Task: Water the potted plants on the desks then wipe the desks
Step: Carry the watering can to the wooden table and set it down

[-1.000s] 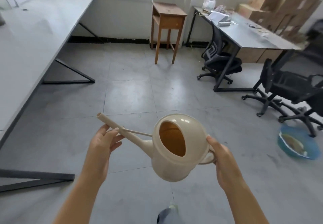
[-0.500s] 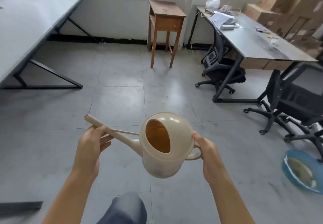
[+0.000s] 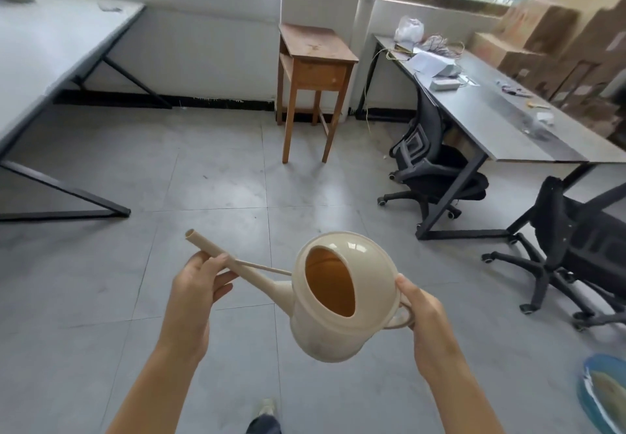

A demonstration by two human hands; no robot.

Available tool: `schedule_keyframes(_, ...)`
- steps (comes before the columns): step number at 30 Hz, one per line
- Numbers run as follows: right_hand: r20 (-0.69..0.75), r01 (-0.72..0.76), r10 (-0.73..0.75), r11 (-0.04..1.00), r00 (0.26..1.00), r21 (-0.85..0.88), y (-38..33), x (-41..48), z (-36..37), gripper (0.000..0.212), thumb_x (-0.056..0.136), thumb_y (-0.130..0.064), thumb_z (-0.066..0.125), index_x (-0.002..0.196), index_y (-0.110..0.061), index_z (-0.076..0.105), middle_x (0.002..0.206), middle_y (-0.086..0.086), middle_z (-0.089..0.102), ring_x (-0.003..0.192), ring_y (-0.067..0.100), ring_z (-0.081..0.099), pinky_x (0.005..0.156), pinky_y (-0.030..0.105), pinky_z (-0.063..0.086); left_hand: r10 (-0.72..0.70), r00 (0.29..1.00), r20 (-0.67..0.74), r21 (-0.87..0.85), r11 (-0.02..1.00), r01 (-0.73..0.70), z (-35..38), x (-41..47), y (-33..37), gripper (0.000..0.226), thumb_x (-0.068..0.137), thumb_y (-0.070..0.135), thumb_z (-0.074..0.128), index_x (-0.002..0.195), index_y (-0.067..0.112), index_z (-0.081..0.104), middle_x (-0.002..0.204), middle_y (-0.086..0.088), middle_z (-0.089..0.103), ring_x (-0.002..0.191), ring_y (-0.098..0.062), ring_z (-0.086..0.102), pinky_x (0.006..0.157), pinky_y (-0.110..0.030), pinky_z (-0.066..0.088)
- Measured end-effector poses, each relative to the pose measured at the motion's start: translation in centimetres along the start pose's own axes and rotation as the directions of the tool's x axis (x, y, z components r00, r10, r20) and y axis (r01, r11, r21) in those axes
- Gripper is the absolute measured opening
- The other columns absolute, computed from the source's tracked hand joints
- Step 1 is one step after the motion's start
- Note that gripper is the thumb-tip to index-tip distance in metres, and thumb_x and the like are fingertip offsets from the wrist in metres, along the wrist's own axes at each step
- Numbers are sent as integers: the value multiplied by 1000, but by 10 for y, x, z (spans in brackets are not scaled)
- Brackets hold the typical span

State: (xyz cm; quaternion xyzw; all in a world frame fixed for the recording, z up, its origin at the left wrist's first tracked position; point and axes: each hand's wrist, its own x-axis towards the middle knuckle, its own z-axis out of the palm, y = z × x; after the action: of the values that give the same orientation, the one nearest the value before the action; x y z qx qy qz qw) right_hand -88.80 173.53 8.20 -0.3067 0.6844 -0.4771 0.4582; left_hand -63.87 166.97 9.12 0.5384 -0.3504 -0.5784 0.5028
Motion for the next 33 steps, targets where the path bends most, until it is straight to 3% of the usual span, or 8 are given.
schedule_keyframes(3,-6,-16,17,1000,1000,24,-22,43,11,37,71,-53,56,57,-22,70,55,-11,65,92,27,56,93,45,44,-11,1000,16,12,1000,10,18,45,17,11,83,25,51,84,17,59,95,-4,64,90,-18,62,83,-31,44)
schedule_keyframes(6,-2,3,-3,1000,1000,18,-44,84,18,37,75,-48,51,52,-24,68,52,-12,63,86,24,54,86,37,42,-2,1000,-5,-8,1000,2,36,85,27,17,92,17,43,83,18,57,91,-1,63,89,-17,62,84,-31,44)
schedule_keyframes(9,19,3,-4,1000,1000,18,-60,130,23,36,77,-48,52,65,-20,71,73,-2,68,91,27,56,74,29,47,-7,1000,-25,-8,1000,7,56,127,34,18,93,16,42,82,17,57,92,-2,63,90,-18,62,84,-31,44)
schedule_keyframes(13,45,-12,12,1000,999,-6,-80,199,24,49,62,-60,54,73,-16,72,89,8,69,107,36,56,96,46,43,-2,999,-46,3,1000,2,86,188,41,19,92,17,43,81,17,58,95,-6,63,90,-20,61,82,-30,44)
schedule_keyframes(17,125,20,-23,999,992,27,-108,279,19,53,70,-53,56,88,-6,71,104,15,68,109,31,57,74,26,51,26,996,-81,12,1000,-25,123,254,47,21,92,17,43,81,15,60,98,-9,65,91,-22,63,81,-31,45)
schedule_keyframes(20,201,5,-17,998,979,60,-138,336,18,37,87,-31,53,96,1,70,111,19,66,112,27,57,52,13,51,26,992,-127,4,1000,-26,153,304,57,21,91,16,43,79,13,59,97,-11,65,91,-24,63,83,-32,45)
schedule_keyframes(25,215,-1,-13,998,977,66,-185,421,16,31,90,-24,49,92,-3,70,115,18,63,109,23,55,45,7,46,49,987,-153,-9,999,-51,203,372,77,21,91,16,43,76,16,57,92,-6,64,88,-22,63,82,-31,44)
schedule_keyframes(33,206,9,-11,1000,978,14,-223,553,15,40,85,-37,53,98,-3,70,113,13,67,111,22,56,61,16,43,78,987,-143,-13,997,-80,259,478,90,23,93,15,40,80,16,59,91,-6,64,90,-24,63,77,-31,45)
